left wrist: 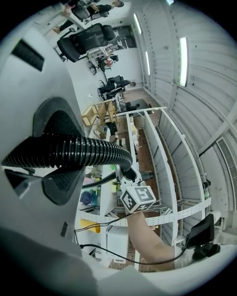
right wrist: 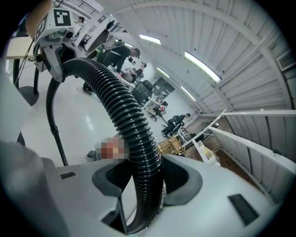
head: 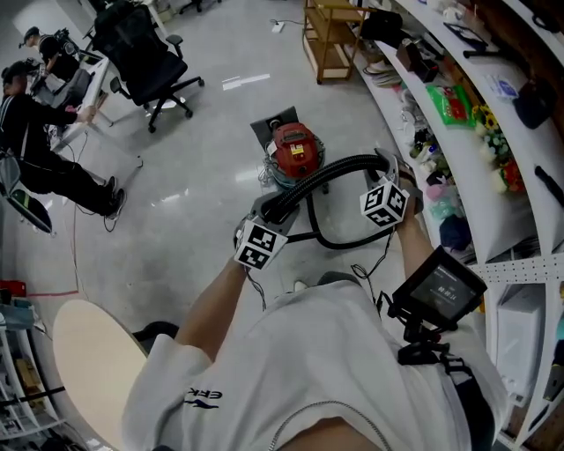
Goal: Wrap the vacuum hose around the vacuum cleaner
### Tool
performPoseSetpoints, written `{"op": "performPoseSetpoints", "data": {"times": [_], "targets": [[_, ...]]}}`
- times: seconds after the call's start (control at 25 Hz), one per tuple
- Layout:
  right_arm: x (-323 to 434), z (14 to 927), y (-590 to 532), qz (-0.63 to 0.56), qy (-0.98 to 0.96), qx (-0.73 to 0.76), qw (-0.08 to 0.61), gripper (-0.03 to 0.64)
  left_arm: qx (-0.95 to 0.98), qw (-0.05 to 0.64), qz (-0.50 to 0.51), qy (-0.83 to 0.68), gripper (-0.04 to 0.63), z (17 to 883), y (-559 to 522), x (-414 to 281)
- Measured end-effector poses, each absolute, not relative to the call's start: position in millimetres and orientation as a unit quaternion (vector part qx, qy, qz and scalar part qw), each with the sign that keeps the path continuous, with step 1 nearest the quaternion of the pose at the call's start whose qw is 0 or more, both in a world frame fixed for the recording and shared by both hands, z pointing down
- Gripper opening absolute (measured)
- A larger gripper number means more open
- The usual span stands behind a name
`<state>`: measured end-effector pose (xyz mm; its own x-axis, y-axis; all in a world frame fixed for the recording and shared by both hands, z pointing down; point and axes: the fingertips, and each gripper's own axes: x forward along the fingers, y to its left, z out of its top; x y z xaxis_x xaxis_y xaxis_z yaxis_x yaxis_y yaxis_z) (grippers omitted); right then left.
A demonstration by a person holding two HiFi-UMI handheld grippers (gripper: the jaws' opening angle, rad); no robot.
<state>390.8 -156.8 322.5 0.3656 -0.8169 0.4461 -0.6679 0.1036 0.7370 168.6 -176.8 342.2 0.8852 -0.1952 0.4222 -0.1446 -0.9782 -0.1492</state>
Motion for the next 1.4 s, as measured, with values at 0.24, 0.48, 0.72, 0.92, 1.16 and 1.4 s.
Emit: {"op": "performPoseSetpoints", "data": {"times": [0.24, 0.48, 0.72, 0.92, 1.16, 1.4], "targets": [[398, 325, -203, -0.085, -0.564, 0.657, 0.494, 0.189, -0.968, 0.054, -0.226, 0.098, 0.175, 346, -215, 175], [412, 339, -260, -0.086, -0.579, 0.644, 0.493, 0.189, -0.964, 0.042, -0.236, 0.112, 0.175, 356, -262, 188], [434, 347, -325, -0.091, -0.592, 0.629, 0.496, 0.189, -0.959, 0.031, -0.257, 0.118, 0.175, 370, -315, 208], [454, 348, -375, -0.097, -0.610, 0.613, 0.493, 0.189, -0.953, 0.027, -0.271, 0.132, 0.175, 366, -355, 227], [474, 351, -435, -0.106, -0.627, 0.596, 0.491, 0.189, -0.949, 0.010, -0.276, 0.152, 0.175, 370, -399, 250], [480, 354, -496, -0.119, -0.646, 0.574, 0.488, 0.189, -0.943, -0.002, -0.282, 0.179, 0.175, 372, -445, 259]]}}
